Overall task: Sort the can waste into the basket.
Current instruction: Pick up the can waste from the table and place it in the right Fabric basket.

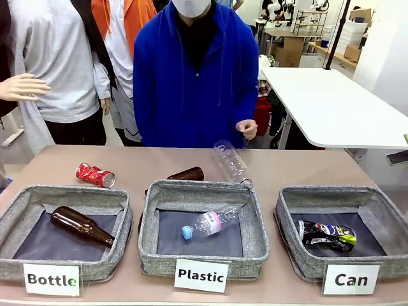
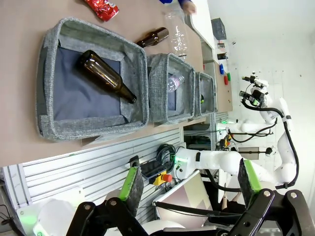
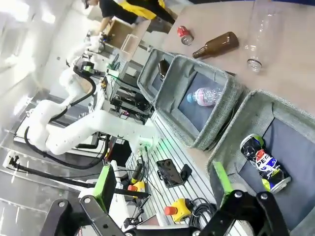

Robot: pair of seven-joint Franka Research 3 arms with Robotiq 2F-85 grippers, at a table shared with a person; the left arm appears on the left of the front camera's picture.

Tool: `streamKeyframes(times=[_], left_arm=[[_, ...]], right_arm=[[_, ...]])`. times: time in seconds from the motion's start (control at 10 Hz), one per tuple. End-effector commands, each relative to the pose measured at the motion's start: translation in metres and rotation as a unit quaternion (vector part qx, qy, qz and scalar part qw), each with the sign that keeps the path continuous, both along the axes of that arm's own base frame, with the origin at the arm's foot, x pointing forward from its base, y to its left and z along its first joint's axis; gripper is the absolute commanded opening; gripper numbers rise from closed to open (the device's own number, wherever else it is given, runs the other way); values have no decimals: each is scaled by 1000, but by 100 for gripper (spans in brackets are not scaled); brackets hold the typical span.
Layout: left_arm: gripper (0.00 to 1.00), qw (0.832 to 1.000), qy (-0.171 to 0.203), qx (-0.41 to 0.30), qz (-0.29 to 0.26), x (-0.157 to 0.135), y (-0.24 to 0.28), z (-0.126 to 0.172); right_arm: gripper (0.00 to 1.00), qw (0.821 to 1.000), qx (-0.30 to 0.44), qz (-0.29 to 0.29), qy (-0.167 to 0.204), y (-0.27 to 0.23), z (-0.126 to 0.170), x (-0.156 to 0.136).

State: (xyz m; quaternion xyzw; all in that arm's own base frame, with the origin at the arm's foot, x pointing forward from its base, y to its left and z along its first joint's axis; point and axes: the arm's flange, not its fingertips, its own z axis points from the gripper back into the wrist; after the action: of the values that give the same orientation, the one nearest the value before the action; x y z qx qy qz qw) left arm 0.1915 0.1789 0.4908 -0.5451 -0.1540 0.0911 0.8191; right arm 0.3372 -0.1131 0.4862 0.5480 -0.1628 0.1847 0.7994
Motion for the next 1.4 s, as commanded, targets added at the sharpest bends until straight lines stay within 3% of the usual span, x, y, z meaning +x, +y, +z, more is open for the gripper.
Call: streamKeyframes(times=[0.0, 0.7, 0.8, 0.9, 1.0, 1.1, 1.3], left_arm=[[100, 1000, -4, -8, -1, 0, -1, 3], [100, 1000, 0, 0, 0, 0, 0, 0], [100, 999, -13, 40, -29, -6, -19, 22], [100, 991, -3, 113, -65, 10, -38, 43], [100, 975, 8, 197, -100, 43, -66, 64], [100, 957, 32, 272, -97, 76, -95, 78], [100, 900, 39, 407, -149, 140, -156, 79]], right_arm=[[100, 1000, -4, 6, -9, -8, 0, -5], [100, 1000, -4, 6, -9, -8, 0, -5], [100, 1000, -4, 6, -9, -8, 0, -5], [100, 1000, -4, 6, -9, -8, 0, -5], [100, 1000, -4, 6, -9, -8, 0, -5], [100, 1000, -4, 6, -9, -8, 0, -5], [100, 1000, -4, 6, -9, -8, 0, -5]])
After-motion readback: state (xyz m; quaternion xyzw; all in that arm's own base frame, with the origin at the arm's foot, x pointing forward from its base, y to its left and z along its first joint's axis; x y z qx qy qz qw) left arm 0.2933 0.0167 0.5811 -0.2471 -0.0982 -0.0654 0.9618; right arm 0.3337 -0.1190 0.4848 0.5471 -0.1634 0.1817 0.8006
